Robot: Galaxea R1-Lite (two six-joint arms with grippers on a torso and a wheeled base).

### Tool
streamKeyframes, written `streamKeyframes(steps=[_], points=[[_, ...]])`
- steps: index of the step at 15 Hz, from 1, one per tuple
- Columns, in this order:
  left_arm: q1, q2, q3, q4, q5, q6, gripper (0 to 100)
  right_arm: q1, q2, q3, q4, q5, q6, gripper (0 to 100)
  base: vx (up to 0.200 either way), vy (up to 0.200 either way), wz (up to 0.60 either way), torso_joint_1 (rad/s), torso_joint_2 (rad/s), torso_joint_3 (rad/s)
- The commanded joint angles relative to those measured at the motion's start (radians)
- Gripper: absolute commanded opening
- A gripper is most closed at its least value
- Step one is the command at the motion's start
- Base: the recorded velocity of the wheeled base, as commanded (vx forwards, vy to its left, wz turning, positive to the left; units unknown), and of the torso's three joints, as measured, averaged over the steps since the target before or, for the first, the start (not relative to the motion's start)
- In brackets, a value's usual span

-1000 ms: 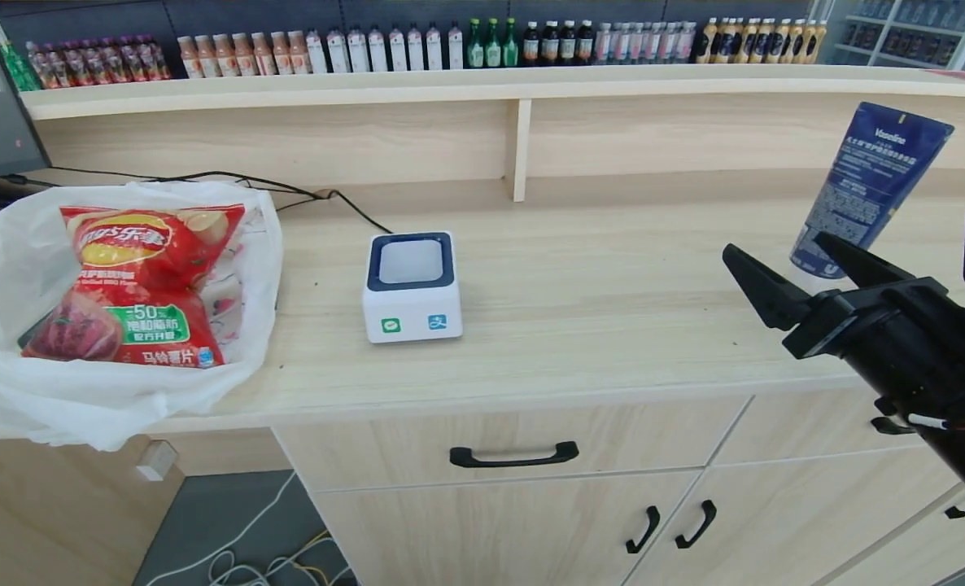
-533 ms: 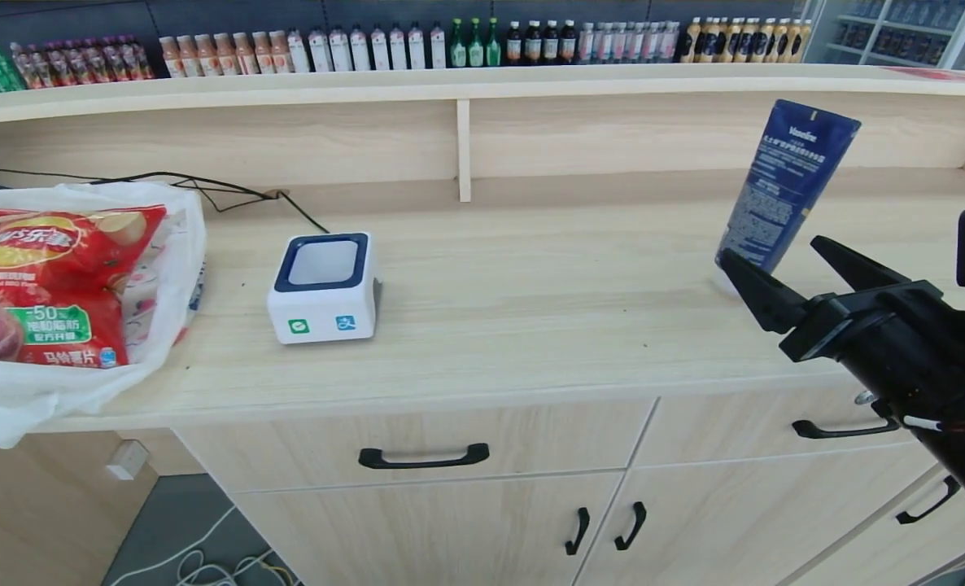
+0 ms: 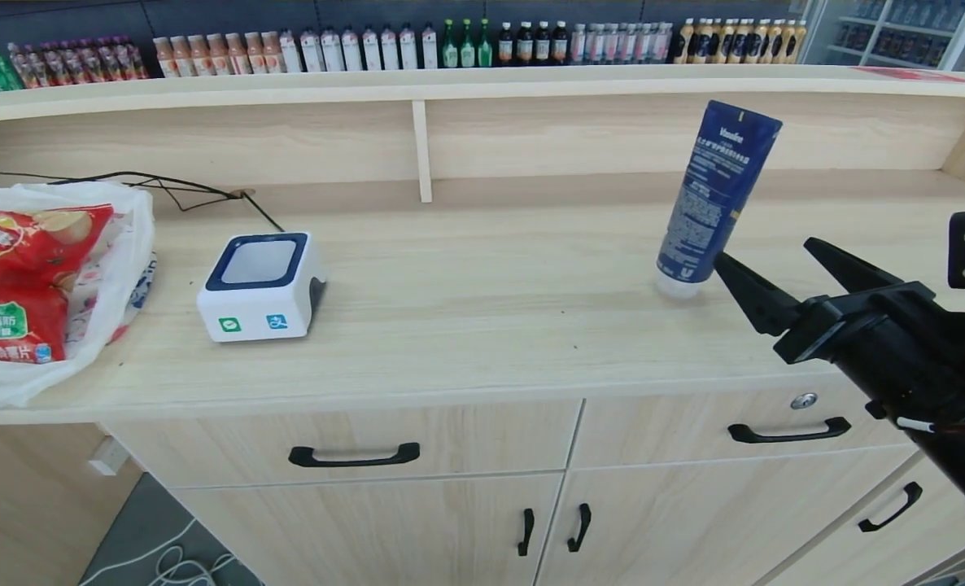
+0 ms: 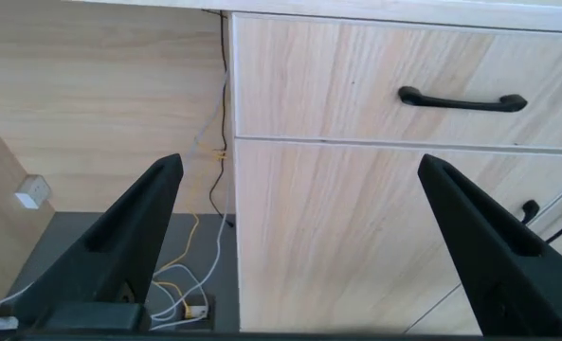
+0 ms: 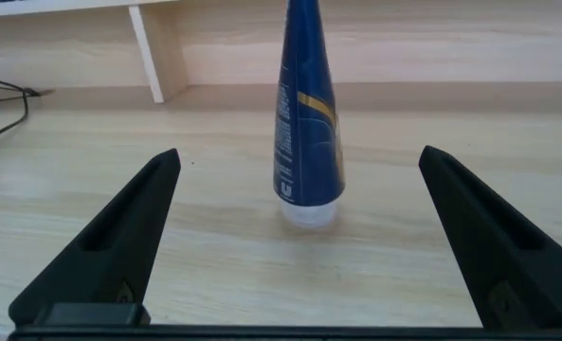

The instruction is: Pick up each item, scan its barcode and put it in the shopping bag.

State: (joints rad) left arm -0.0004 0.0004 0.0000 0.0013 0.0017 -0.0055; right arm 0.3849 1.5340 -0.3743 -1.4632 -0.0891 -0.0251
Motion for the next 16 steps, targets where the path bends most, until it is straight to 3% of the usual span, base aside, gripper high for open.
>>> streamKeyframes(steps=[1,7,11,16], points=[[0.0,0.0,0.0,0.0,0.0,0.001,100,-0.001,0.011,-0.008,0.0,0.0,-0.001,100,0.0,0.0,0.0,0.0,0.0,0.0],[0.0,0.0,0.0,0.0,0.0,0.001,100,0.02,0.04,-0.094,0.03,-0.014,0.01,100,0.0,0.0,0.0,0.0,0.0,0.0],[0.0,0.0,0.0,0.0,0.0,0.001,100,0.012,0.044,-0.213,0.198,-0.009,0.044,100,0.0,0.0,0.0,0.0,0.0,0.0],[0.0,0.0,0.0,0.0,0.0,0.001,100,-0.001,0.069,-0.298,0.29,-0.017,0.034,100,0.0,0.0,0.0,0.0,0.0,0.0]])
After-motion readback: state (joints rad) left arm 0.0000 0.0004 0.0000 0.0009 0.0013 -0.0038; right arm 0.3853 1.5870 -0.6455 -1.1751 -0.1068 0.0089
